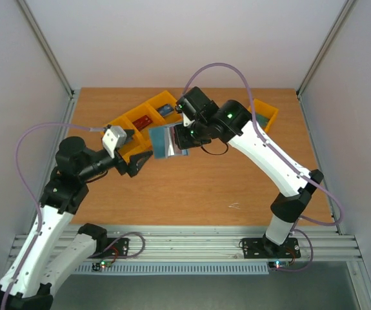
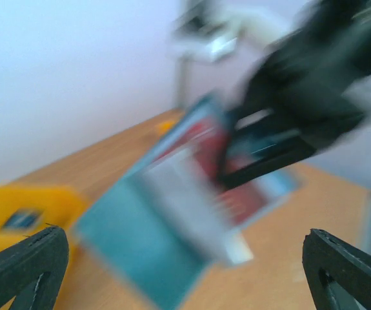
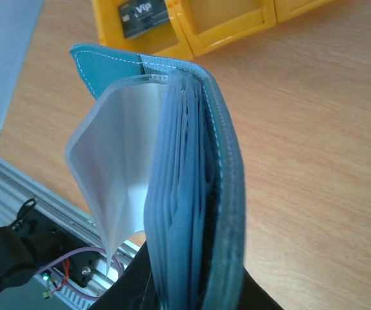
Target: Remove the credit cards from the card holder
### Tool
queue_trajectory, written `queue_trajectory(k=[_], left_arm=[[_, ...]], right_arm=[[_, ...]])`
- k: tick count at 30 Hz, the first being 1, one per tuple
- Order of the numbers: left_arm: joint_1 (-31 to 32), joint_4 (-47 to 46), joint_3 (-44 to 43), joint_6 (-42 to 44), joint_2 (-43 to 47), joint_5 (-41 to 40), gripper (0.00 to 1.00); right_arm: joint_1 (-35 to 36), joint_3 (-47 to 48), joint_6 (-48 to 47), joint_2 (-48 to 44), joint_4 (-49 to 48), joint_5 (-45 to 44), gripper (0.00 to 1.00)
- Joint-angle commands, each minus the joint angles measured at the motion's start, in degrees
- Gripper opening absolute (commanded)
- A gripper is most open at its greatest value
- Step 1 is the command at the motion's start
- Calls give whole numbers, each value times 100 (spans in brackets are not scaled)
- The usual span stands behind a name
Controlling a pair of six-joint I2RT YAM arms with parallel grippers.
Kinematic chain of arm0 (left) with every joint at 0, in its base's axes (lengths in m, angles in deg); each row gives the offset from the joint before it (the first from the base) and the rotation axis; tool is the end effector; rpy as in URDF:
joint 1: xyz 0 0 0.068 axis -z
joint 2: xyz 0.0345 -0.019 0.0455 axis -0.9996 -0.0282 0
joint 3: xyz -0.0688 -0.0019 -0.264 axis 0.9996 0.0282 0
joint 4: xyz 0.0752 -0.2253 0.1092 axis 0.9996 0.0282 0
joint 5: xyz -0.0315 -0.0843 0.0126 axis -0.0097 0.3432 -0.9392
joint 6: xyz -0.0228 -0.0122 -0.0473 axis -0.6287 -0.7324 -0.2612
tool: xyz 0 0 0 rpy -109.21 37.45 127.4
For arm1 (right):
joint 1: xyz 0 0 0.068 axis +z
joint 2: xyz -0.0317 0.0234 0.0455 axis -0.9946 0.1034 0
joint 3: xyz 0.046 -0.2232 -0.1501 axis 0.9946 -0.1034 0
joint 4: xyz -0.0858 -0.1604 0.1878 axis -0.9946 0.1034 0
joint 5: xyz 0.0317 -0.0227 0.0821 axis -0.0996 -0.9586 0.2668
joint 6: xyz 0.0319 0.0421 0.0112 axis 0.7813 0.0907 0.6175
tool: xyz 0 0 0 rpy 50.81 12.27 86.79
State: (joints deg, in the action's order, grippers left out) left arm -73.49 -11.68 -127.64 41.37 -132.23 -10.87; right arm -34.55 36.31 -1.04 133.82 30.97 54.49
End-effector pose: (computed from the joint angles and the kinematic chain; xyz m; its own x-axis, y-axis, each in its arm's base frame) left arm 0.1522 -0.0586 0.3580 -0.1715 0.1047 -0.9796 0.7014 0.7112 -0.0468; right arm 0.2153 0.2563 0.4280 -0.5670 -0.5807 -0.5842 -0.7576 0.6461 0.0930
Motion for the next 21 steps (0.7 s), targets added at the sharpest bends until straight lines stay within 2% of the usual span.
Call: queue_trajectory(k=[1,3,6,11,13,15,16,19,21], left_arm=[[487,-1445,-192,-1028,72,2362,99],[724,-2487,-57,-1834,-67,2916,99],[1128,-2803,-100,-2250,-474,2876,95],[1178,-3356,14,-3193,-968,2718,85],[1182,-3315,63,-3236,-1048,2540,77],[1181,-3043,80,-3206,-1088,2245,61],[1182,-2825,70,-3139,-1085,2020,57],[1182,-2190,43,-2861,-1070,1712,53],[1182,-1694,13,-2709,-1031,1446,46]], right_arm=[[57,293,-126,163,69,-356,1],[56,298,-127,216,-65,-205,1],[55,292,-139,236,-278,173,1],[56,208,-213,103,-642,699,1],[55,133,-220,17,-752,833,1],[51,70,-217,-64,-812,914,1],[57,49,-217,-91,-832,919,1],[55,-6,-222,-175,-852,919,1],[50,-21,-216,-223,-871,922,1]])
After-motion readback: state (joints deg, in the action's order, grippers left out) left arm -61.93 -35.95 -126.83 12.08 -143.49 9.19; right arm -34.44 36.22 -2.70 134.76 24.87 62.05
